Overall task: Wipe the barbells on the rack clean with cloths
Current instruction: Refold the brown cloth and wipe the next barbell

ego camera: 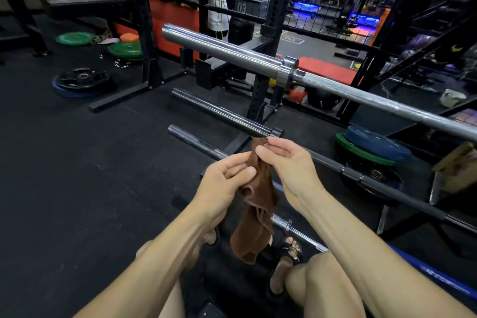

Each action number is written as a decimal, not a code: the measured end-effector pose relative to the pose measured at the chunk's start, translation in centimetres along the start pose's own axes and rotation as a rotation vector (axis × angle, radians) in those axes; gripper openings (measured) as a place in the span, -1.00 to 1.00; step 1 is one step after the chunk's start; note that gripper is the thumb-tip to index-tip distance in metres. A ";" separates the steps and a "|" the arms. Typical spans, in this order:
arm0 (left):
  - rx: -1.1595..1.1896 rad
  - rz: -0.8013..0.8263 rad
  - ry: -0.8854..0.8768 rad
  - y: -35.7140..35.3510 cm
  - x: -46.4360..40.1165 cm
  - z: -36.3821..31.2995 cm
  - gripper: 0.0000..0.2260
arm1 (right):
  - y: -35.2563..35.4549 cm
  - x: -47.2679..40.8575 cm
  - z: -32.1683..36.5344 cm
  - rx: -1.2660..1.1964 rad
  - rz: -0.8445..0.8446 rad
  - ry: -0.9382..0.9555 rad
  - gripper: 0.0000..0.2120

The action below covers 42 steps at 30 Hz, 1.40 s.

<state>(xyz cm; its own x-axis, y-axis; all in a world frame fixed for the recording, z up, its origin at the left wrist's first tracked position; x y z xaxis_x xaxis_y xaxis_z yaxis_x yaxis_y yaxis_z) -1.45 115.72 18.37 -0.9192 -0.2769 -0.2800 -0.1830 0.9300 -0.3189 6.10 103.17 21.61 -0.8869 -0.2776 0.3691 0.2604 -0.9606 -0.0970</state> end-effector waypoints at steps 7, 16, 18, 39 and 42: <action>0.025 -0.137 0.044 -0.2 -0.2 -0.7 -0.75 | 0.8 4.4 0.5 0.604 -0.180 0.237 -0.56; 0.020 -0.059 0.019 -1.3 0.2 -0.8 -0.72 | 0.1 5.6 -0.2 0.502 -0.023 0.060 -0.89; -0.023 -0.013 -0.015 -1.5 -0.1 -1.4 -0.71 | 0.3 5.4 -0.3 0.355 0.045 -0.068 -0.87; -0.666 -0.008 -0.202 8.4 -5.1 -9.1 -0.88 | 13.6 3.6 8.7 1.198 -0.100 0.529 -0.82; -0.620 -0.070 -0.225 8.7 -5.3 -10.2 -0.94 | 14.0 3.3 8.7 1.260 -0.140 0.572 -0.73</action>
<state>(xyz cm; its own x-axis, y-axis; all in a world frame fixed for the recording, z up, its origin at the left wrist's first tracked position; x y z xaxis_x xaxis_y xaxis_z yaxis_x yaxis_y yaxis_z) -1.70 127.77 26.33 -0.8150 -0.3230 -0.4812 -0.4680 0.8564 0.2179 10.13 88.87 29.51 -0.8853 -0.4407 -0.1484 0.0508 -0.4089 0.9112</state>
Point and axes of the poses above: each hand's wrist, its own x-axis away from the middle knuckle, its own y-axis out of the back of the hand, z = x × y, the point moved 8 cm from there along -x, towards the middle knuckle, and after that the axes turned 15 degrees about -y, right-handed, at the moved point
